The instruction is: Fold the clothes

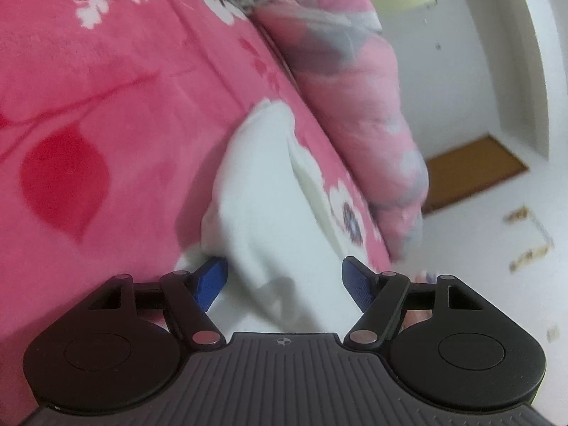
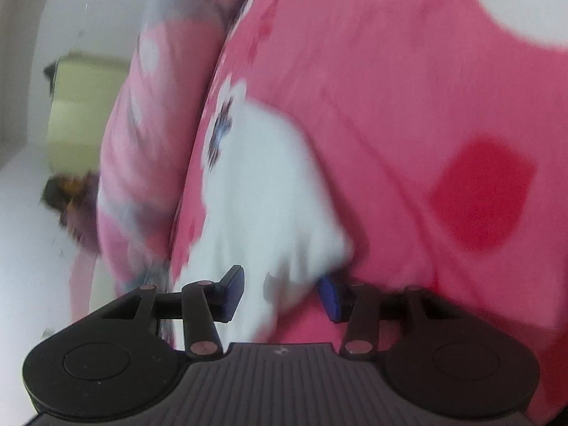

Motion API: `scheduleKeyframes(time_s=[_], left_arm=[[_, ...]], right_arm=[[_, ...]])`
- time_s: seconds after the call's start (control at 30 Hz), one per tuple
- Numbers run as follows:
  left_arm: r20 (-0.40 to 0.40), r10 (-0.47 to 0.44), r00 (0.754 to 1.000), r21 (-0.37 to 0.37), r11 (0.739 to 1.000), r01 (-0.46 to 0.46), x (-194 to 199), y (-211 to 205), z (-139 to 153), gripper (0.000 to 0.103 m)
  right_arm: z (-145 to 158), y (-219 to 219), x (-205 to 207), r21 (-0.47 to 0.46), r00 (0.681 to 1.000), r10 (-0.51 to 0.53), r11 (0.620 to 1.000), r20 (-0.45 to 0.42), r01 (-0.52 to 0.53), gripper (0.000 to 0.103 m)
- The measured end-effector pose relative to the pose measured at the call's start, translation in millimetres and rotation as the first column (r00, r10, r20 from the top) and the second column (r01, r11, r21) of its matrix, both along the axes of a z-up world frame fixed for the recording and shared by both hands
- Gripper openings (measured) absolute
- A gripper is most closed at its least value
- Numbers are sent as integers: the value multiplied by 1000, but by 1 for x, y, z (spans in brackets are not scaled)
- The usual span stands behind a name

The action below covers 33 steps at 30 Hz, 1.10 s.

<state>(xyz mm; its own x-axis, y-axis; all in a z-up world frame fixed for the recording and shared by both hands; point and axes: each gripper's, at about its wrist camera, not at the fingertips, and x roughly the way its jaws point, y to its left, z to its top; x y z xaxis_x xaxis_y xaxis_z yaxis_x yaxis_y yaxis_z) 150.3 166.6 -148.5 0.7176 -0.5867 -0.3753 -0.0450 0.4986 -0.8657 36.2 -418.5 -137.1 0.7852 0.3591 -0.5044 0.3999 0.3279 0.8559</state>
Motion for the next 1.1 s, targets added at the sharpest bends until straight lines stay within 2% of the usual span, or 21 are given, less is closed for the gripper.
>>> scheduleKeyframes(time_s=[0.07,0.13,0.17,0.23,0.27,0.3,0.37,0.53,0.77,0.83,0.9,0.97,1.03,1.07,1.1], left_arm=[[-12,20,1000,22,1000,-19,4,-5,0,67],[-21,41,999,74,996,-40,5,-12,3,57],[-27,57,998,99,994,-54,5,-14,3,48],[-42,83,996,102,992,-78,7,-15,3,34],[-50,95,994,99,991,-89,7,-15,3,22],[-48,107,993,97,990,-102,6,-15,4,15],[-32,133,991,92,987,-130,1,-14,9,11],[21,138,990,96,986,-139,-19,-13,30,9],[28,58,998,118,991,-61,-63,-1,41,9],[17,48,999,153,987,-50,-75,4,34,10],[5,41,999,194,980,-41,-85,8,27,16],[-8,35,999,235,971,-32,-94,11,19,27],[-1,48,999,214,976,-46,-99,18,19,28],[22,65,998,237,969,-69,-101,20,25,32],[55,87,995,282,954,-99,-102,20,33,36]], right_arm=[[-5,-1,5,10,998,-55,998,-7,55,40],[-8,-2,9,0,996,-84,996,4,84,35],[-9,-2,11,-8,995,-96,995,12,96,33],[-13,2,16,-9,993,-114,993,31,114,22],[-13,4,18,-5,992,-117,993,43,117,18],[-12,5,20,-6,992,-118,993,55,118,15],[-6,2,15,-19,989,-116,993,93,118,13],[15,-2,-5,-54,979,-102,992,178,113,10],[25,-4,-54,-39,979,-90,994,182,99,10],[23,-4,-76,-32,982,-84,995,170,90,10],[14,-5,-87,-53,989,-43,997,138,50,11],[-4,-10,-91,-78,999,-31,996,43,35,17],[-16,-21,-97,3,998,-48,999,46,48,20],[-13,-26,-100,19,997,-64,998,44,63,21],[-1,-29,-103,-52,995,-83,995,51,86,22]])
